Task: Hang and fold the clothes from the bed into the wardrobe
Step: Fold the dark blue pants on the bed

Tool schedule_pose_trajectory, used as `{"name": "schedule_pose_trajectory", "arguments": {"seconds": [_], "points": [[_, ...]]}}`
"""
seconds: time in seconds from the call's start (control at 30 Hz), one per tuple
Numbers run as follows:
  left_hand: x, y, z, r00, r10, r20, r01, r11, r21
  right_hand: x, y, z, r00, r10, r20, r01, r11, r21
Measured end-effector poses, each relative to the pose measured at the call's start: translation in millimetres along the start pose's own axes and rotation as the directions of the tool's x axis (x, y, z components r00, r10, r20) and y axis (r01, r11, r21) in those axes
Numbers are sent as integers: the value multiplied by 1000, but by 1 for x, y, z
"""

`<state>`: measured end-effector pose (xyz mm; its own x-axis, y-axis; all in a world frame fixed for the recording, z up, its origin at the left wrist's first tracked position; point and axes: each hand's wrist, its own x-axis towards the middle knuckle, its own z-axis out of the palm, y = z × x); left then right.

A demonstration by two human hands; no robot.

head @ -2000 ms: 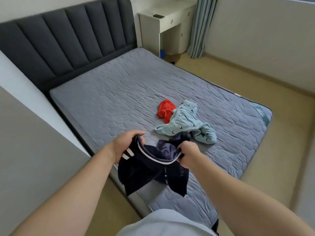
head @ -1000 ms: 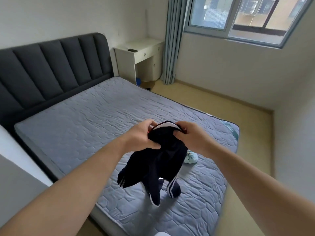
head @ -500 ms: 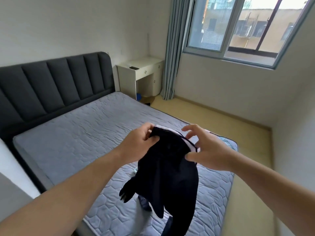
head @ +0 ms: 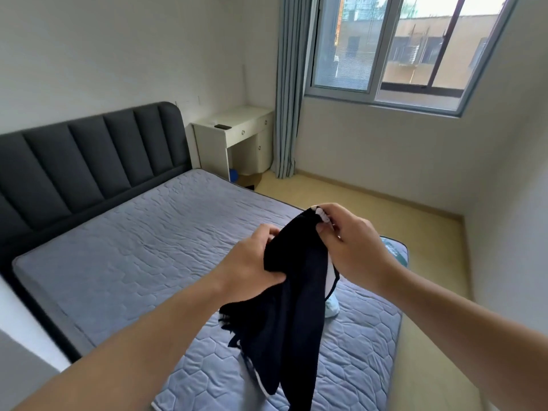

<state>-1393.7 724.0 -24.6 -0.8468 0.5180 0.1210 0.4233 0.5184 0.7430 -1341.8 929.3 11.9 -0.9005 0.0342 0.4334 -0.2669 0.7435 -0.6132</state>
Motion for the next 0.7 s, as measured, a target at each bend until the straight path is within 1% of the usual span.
{"name": "schedule_pose_trajectory", "arguments": {"seconds": [0.07,0.13,0.2,0.3,0.4,0.47,0.57,0.7], "points": [[-6,-22,4,997,-67,45,64,995,71,1,3,-7,999,33,-19,-32,997,65],[-9,-42,3,990,-121,69,110,983,146,3,8,-14,999,52,-6,-51,992,117],[-7,-55,-3,990,-127,53,119,983,138,3,11,-21,998,29,49,-35,991,129],[4,-58,-27,988,-134,-71,139,988,67,3,16,-32,990,-4,140,-3,999,48],[19,-42,-64,976,-109,-187,103,994,-42,9,22,-45,987,33,154,-39,999,34],[28,-22,-87,975,-57,-217,33,993,-116,13,22,-56,994,29,104,-30,1000,8],[39,12,-118,961,16,-277,-86,966,-244,28,17,-78,997,-72,-8,70,989,-129],[50,49,-153,935,55,-350,-171,935,-311,57,4,-114,988,-93,-126,72,984,-166]]}}
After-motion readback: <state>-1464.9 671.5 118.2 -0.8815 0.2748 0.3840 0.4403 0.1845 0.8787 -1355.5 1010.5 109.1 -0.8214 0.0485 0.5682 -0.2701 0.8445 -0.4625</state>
